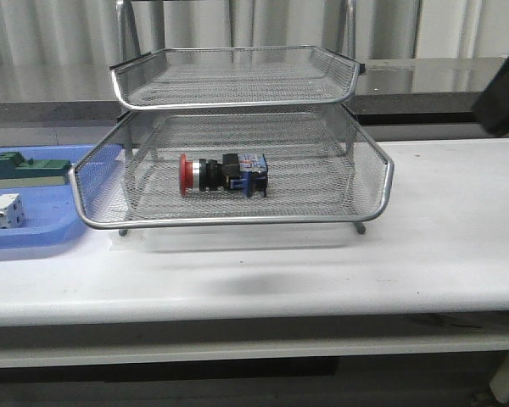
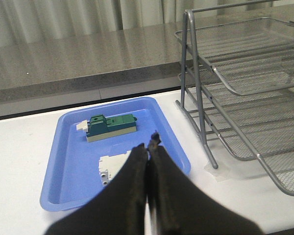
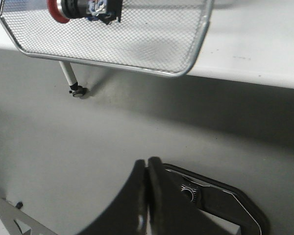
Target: Place button on rack with both arms
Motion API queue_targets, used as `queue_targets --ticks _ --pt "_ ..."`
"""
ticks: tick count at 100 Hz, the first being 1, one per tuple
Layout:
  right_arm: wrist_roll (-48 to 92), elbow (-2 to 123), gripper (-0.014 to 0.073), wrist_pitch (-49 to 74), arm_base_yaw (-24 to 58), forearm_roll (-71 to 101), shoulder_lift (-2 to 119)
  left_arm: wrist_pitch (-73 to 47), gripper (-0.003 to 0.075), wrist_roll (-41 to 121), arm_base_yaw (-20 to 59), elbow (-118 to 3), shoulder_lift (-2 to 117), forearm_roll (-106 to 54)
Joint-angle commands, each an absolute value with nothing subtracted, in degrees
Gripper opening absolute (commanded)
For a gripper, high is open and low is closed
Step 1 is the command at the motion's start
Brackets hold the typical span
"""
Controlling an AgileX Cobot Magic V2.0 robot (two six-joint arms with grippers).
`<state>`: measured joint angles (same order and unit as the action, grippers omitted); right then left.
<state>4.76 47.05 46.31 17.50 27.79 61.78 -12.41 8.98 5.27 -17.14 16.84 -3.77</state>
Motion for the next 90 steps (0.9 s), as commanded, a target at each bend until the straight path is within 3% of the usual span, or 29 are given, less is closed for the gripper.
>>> queue_targets --ticks 1,48,90 --pt "5.8 48.5 -0.0070 41.1 20.8 30.1 64.4 -7.4 -0.0021 8.4 5.1 -18.7 17.1 -4.4" --pt "5.7 48.6 -0.0069 25.7 36.2 34.2 81.3 -7.4 -0.0021 8.4 5.1 -18.7 17.1 -4.4" --pt "5.8 49.9 -0.0069 16.2 41.1 34.7 90.8 -7.4 -0.0021 8.4 5.1 -18.7 17.1 -4.4"
